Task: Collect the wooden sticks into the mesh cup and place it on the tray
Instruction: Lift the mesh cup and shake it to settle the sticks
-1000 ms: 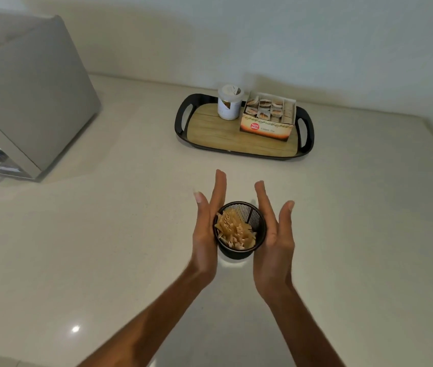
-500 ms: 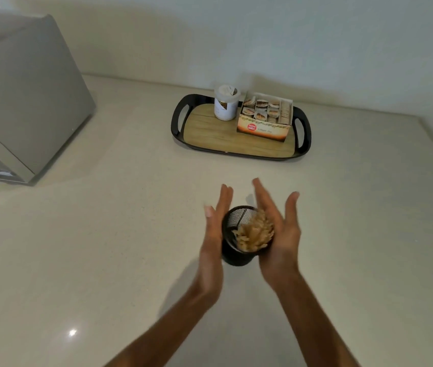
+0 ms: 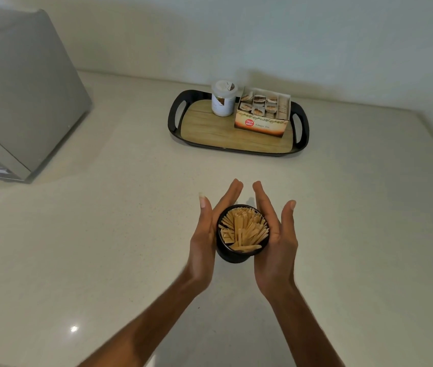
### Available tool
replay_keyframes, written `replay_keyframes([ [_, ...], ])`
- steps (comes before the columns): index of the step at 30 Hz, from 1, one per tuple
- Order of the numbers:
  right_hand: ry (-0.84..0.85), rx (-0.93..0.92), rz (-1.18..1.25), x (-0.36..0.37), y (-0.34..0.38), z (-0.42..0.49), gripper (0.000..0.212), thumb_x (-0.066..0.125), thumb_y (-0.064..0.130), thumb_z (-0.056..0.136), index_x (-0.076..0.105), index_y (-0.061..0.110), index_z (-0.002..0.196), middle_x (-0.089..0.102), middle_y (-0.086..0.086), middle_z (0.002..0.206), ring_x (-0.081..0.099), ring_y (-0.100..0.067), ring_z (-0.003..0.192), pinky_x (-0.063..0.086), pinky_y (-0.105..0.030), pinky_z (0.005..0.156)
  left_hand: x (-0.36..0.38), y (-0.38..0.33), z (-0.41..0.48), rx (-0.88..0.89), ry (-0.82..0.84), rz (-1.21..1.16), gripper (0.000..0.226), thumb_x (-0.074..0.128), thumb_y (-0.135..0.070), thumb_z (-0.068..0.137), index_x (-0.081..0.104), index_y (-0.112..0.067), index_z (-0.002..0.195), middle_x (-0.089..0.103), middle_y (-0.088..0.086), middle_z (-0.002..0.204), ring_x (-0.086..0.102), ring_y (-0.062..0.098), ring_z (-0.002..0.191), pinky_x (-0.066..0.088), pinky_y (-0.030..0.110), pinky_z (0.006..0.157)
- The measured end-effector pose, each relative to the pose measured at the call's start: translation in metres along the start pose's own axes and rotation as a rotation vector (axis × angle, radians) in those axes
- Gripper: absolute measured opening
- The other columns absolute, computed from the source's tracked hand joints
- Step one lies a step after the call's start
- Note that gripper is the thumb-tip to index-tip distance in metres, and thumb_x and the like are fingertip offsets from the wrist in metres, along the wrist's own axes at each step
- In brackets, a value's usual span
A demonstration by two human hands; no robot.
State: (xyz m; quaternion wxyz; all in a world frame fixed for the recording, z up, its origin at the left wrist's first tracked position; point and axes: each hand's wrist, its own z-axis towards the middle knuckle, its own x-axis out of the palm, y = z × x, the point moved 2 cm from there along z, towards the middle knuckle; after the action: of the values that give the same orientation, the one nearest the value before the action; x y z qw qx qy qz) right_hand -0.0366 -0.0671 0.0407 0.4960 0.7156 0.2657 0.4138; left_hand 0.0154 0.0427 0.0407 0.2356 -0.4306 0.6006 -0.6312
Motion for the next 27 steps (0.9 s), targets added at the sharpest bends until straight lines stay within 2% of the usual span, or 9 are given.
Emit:
replay_keyframes([
  [4,-0.047,0.017,0.057,-0.010,0.002,0.006,0.070,0.024,0.079,0.099,0.055,0.045,0.152,0.051,0.022,0.159,0.060,-0.003,0.137,0.059,-0.030,0.103,0.003,0.004,-0.007,-0.018,0.002,-0.020,0.075,0.009,-0.070,0.104,0.040,-0.041,0.166,0.045,-0.022,0.167,0.045,0.005,0.155,0.038,0.033,0.126],
  [7,-0.103,0.029,0.083,-0.017,0.008,0.014,0.067,0.026,0.081,0.099,0.061,0.047,0.146,0.054,0.022,0.156,0.063,0.002,0.129,0.060,-0.033,0.103,0.010,0.010,-0.012,-0.010,0.036,-0.002,0.074,0.007,-0.068,0.105,0.037,-0.042,0.167,0.042,-0.023,0.168,0.040,0.000,0.156,0.032,0.031,0.127],
  [9,-0.100,0.037,0.078,-0.016,0.010,0.016,0.067,0.028,0.081,0.098,0.061,0.048,0.145,0.054,0.022,0.156,0.064,0.006,0.123,0.063,-0.025,0.090,0.011,0.016,-0.012,-0.005,0.039,-0.003,0.073,0.006,-0.065,0.105,0.038,-0.041,0.166,0.046,-0.022,0.166,0.042,-0.002,0.154,0.036,0.021,0.123],
  [11,-0.095,0.050,0.071,-0.013,0.009,0.013,0.067,0.028,0.082,0.097,0.061,0.049,0.145,0.053,0.022,0.157,0.061,-0.002,0.131,0.062,-0.024,0.088,0.011,0.019,-0.010,0.003,0.025,-0.005,0.070,0.005,-0.061,0.107,0.040,-0.040,0.164,0.052,-0.019,0.163,0.047,0.001,0.152,0.043,0.015,0.118],
  [14,-0.106,0.055,0.079,-0.007,0.006,0.010,0.064,0.027,0.081,0.099,0.059,0.051,0.146,0.051,0.020,0.159,0.056,-0.017,0.142,0.062,-0.032,0.096,0.009,0.021,-0.006,0.024,-0.031,0.008,0.068,0.007,-0.055,0.110,0.047,-0.036,0.161,0.061,-0.011,0.156,0.056,0.011,0.147,0.050,0.021,0.115],
  [18,-0.085,0.050,0.073,0.005,0.007,0.010,0.062,0.030,0.080,0.099,0.059,0.051,0.146,0.048,0.014,0.163,0.055,-0.015,0.143,0.063,-0.027,0.090,0.005,0.021,0.004,0.097,-0.161,0.005,0.067,0.012,-0.052,0.112,0.060,-0.026,0.151,0.070,-0.001,0.143,0.067,0.024,0.135,0.060,0.034,0.107],
  [20,-0.074,0.039,0.080,0.013,0.006,0.010,0.064,0.034,0.080,0.095,0.059,0.050,0.147,0.049,0.014,0.162,0.054,-0.016,0.144,0.061,-0.035,0.100,0.007,0.018,0.010,0.126,-0.226,-0.004,0.068,0.014,-0.054,0.112,0.066,-0.024,0.144,0.074,0.002,0.136,0.072,0.026,0.127,0.063,0.041,0.103],
  [22,-0.072,0.026,0.087,0.020,0.005,0.010,0.068,0.038,0.080,0.092,0.058,0.047,0.148,0.052,0.016,0.160,0.051,-0.018,0.148,0.052,-0.046,0.115,0.006,0.015,0.017,0.146,-0.283,-0.025,0.070,0.014,-0.058,0.114,0.071,-0.023,0.137,0.076,0.004,0.130,0.075,0.027,0.120,0.065,0.041,0.097],
  [27,-0.022,0.003,0.029,0.025,0.006,0.016,0.067,0.035,0.074,0.096,0.054,0.044,0.152,0.053,0.020,0.159,0.056,-0.007,0.141,0.054,-0.030,0.109,-0.001,0.007,0.033,0.188,-0.301,-0.049,0.078,0.009,-0.062,0.113,0.072,-0.022,0.135,0.077,0.004,0.129,0.076,0.027,0.118,0.065,0.033,0.092],
])
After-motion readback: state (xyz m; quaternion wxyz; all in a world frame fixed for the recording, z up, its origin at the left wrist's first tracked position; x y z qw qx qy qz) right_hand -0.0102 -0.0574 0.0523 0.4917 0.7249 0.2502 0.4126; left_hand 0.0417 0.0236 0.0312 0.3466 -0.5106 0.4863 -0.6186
